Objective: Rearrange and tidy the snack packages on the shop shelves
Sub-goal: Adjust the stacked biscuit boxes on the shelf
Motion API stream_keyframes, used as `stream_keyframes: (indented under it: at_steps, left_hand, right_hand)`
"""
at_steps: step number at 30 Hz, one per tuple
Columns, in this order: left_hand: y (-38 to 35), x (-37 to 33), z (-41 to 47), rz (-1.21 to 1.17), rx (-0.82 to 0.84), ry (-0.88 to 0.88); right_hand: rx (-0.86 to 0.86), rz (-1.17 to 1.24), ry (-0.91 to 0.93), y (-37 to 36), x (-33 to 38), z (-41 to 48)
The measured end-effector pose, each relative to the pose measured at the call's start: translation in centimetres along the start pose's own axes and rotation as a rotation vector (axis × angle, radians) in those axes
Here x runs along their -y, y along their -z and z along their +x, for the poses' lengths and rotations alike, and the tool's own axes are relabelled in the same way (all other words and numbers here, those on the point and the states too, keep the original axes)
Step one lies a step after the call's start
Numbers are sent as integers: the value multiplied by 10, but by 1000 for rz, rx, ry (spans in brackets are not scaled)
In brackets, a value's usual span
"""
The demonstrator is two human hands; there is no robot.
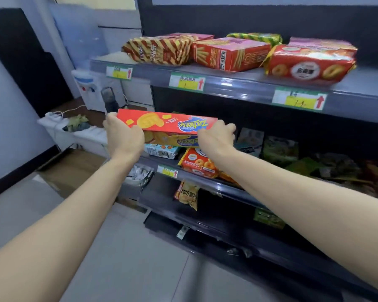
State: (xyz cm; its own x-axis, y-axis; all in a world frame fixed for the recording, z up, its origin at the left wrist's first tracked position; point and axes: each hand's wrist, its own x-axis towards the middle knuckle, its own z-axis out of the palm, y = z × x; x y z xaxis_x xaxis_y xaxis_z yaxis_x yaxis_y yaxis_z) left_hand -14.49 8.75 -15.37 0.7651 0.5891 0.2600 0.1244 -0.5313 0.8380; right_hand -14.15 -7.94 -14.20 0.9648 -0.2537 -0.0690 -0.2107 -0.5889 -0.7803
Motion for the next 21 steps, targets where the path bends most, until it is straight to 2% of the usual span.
stream_keyframes:
  at_steps: [10,14,21]
  left_hand:
    - [-65,41,31,-4,231,53]
    - [-91,53,48,-14,294,68]
    - [-137,58,107,-81,420,5]
  right_hand:
    - [71,20,-82,-30,-39,58]
    - [56,22,-193,-43,-46,83]
    - [-27,21,-255,-66,-40,135]
